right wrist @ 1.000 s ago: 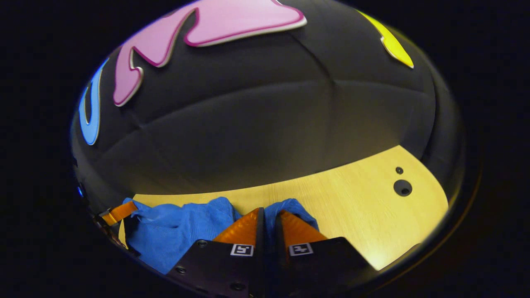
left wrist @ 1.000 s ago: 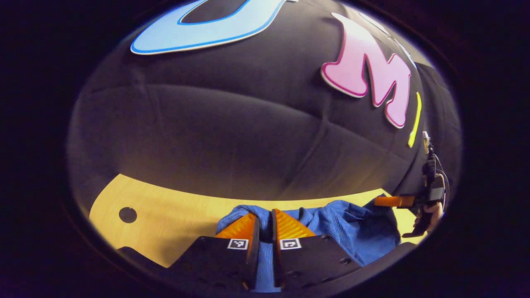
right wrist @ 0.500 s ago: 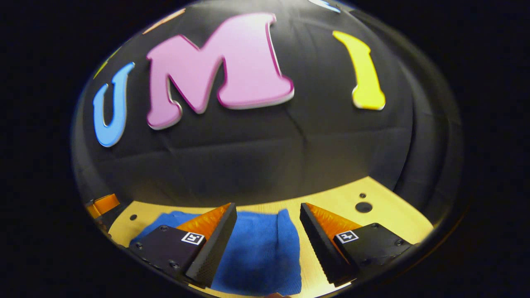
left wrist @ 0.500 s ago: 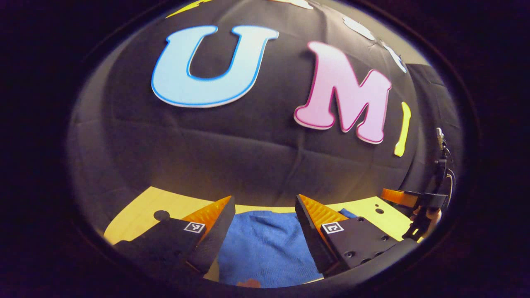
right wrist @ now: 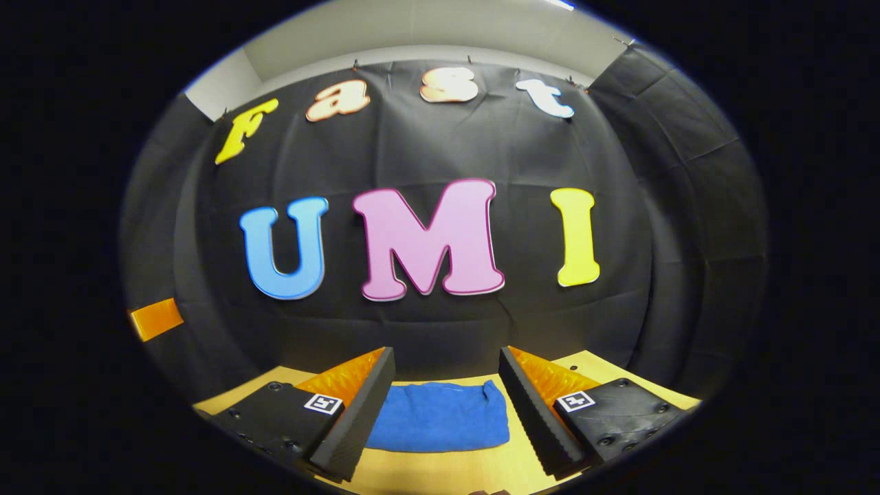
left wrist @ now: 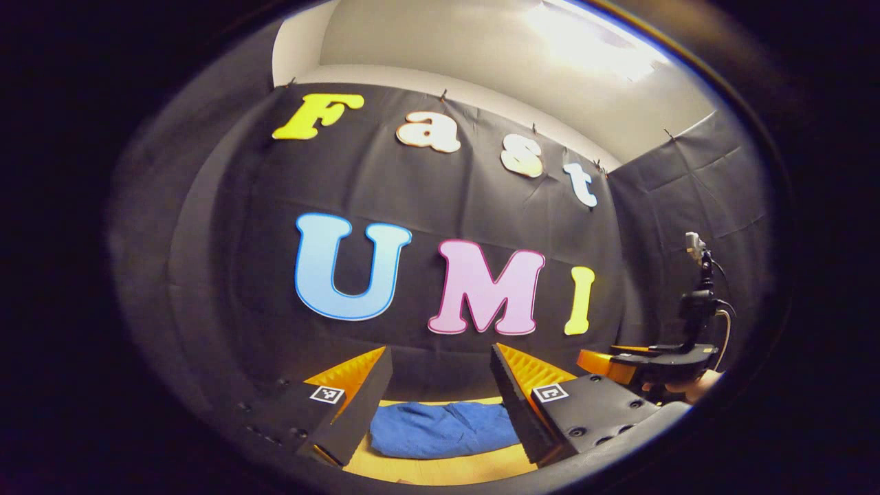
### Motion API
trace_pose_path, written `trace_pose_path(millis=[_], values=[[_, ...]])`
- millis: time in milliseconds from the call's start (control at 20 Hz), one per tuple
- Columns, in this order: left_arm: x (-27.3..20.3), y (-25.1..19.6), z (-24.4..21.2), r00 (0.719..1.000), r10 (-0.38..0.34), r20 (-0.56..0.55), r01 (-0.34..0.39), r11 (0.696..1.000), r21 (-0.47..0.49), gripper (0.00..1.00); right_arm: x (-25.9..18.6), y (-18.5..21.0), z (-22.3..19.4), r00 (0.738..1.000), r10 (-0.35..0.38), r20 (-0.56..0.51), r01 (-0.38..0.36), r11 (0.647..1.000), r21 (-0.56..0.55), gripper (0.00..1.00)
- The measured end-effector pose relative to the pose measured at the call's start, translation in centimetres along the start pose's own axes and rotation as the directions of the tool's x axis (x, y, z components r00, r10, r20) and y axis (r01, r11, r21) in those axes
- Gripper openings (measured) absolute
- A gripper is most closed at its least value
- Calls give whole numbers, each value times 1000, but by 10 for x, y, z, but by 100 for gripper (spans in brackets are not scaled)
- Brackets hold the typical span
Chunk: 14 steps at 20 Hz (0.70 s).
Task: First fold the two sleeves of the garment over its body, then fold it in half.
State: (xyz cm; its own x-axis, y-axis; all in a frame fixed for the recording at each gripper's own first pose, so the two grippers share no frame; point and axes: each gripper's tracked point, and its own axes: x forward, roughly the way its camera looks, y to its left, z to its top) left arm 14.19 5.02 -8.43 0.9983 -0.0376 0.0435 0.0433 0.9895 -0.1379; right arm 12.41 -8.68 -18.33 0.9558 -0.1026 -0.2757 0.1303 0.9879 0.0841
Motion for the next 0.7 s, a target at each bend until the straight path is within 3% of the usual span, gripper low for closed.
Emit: trace_pose_path(millis=[150, 350, 550, 700], values=[[-43, 2, 15, 1000, -8, 4, 8, 999, -35, 82, -58, 28, 27, 1000, 28, 11, -28, 999, -15, 96], [-109, -2, 15, 1000, 12, -12, -11, 998, 56, 82, -124, 47, 60, 995, 59, 78, -50, 993, -107, 96], [-161, -19, 7, 999, 13, -37, -11, 999, 45, 82, -175, 69, 53, 996, 76, 52, -70, 991, -112, 96], [-171, -19, 9, 999, 31, -27, -29, 998, 61, 82, -188, 78, 48, 994, 106, 25, -101, 982, -161, 97]])
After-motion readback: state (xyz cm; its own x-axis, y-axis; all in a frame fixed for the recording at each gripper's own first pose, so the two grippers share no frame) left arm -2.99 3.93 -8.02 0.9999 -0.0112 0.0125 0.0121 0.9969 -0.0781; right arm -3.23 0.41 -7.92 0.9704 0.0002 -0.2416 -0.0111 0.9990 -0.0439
